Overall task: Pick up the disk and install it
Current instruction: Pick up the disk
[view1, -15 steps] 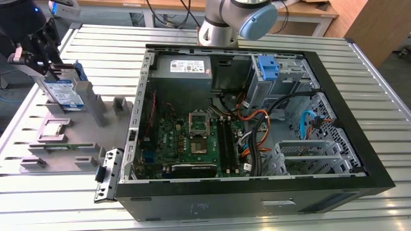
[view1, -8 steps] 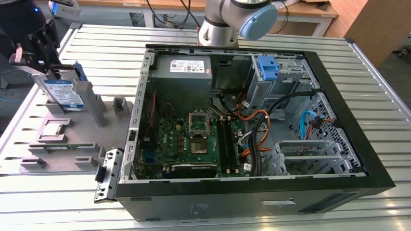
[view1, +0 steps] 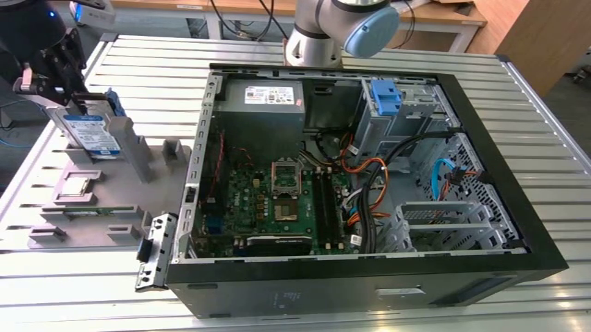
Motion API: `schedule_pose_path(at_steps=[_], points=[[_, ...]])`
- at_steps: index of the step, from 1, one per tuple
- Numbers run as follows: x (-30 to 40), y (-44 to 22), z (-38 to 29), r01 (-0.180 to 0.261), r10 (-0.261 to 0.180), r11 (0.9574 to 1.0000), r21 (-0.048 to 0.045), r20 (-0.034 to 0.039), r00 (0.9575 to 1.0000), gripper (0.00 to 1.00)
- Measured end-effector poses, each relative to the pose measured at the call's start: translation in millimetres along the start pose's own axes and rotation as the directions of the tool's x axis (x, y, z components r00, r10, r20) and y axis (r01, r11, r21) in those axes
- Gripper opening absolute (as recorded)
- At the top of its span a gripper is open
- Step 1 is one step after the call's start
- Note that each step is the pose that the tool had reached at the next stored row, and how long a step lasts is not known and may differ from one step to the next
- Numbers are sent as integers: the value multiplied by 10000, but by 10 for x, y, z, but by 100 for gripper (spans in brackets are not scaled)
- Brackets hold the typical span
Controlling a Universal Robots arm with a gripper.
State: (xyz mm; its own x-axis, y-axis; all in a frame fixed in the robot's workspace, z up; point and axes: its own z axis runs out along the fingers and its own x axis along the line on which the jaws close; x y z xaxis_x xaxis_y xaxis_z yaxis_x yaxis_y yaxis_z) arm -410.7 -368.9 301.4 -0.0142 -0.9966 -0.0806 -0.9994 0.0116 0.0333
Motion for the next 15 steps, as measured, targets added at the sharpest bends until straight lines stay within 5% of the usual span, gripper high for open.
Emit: schedule_pose_path(at_steps=[8,15], points=[[0,1,-14,0,0,10000,0,0,10000,35],[-12,5,-157,0,0,10000,0,3,10000,35]])
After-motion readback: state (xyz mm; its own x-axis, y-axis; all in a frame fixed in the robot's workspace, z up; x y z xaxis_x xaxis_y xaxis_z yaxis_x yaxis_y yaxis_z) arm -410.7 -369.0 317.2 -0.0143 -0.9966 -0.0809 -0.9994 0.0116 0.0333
